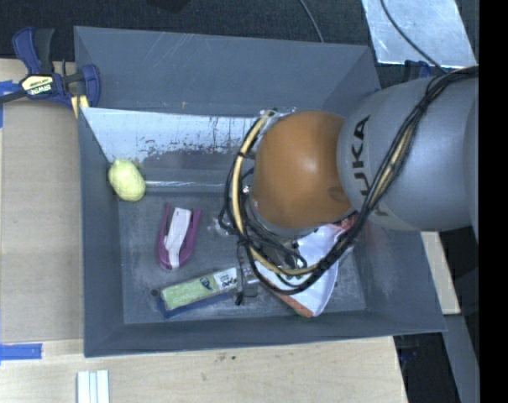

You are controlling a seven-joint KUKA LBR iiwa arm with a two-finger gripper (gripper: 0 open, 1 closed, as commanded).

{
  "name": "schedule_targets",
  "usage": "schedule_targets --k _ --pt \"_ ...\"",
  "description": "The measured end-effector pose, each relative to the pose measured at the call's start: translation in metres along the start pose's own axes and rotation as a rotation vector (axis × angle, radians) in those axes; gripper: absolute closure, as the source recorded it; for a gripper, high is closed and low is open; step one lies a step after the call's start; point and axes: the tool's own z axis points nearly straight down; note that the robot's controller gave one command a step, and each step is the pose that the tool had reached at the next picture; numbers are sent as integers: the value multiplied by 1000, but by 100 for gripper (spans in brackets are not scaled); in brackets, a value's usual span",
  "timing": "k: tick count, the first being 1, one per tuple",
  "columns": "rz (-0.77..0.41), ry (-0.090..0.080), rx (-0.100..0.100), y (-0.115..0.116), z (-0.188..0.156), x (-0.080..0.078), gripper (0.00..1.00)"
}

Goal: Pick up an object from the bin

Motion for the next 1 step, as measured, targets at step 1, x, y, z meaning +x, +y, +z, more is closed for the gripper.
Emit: schedule_targets --k 1 --pt "-97 11 1 31 62 -2 0"
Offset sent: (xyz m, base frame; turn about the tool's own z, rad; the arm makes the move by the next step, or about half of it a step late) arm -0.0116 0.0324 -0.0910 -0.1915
